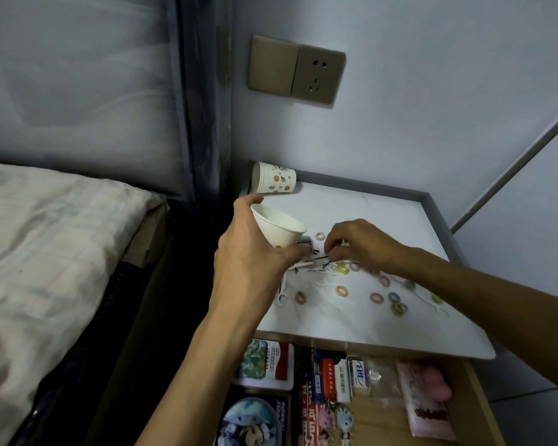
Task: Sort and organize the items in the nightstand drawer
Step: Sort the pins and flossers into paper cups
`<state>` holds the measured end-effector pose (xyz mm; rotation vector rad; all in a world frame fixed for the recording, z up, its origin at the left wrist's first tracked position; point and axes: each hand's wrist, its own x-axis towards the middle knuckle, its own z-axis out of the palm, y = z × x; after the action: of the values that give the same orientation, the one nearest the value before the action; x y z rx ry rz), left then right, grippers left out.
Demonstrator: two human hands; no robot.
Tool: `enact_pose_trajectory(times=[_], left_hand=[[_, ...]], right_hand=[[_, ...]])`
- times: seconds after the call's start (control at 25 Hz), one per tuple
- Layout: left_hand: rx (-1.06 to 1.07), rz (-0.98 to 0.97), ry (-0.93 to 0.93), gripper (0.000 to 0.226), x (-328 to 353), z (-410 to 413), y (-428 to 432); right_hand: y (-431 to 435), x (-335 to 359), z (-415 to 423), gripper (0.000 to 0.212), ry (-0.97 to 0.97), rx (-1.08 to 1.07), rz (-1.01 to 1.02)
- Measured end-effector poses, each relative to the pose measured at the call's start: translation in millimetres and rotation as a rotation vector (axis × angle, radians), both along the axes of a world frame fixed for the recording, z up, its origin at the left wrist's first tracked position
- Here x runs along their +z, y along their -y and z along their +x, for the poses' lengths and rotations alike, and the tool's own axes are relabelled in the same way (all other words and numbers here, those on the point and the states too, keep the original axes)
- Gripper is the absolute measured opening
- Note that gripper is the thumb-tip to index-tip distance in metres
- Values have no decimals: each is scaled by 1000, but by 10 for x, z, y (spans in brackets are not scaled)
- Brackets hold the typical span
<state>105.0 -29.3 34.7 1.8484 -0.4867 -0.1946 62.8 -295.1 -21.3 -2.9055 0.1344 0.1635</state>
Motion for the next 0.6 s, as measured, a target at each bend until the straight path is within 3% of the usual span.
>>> enact_pose_trajectory(times=[0.36, 0.6], left_hand=[[7, -7, -16, 86, 4, 9, -16], [17, -10, 2, 82, 10, 31, -35]], right_hand=[[-23, -52, -28, 13, -88, -2, 8], [-104, -71, 50, 15, -26, -48, -22]])
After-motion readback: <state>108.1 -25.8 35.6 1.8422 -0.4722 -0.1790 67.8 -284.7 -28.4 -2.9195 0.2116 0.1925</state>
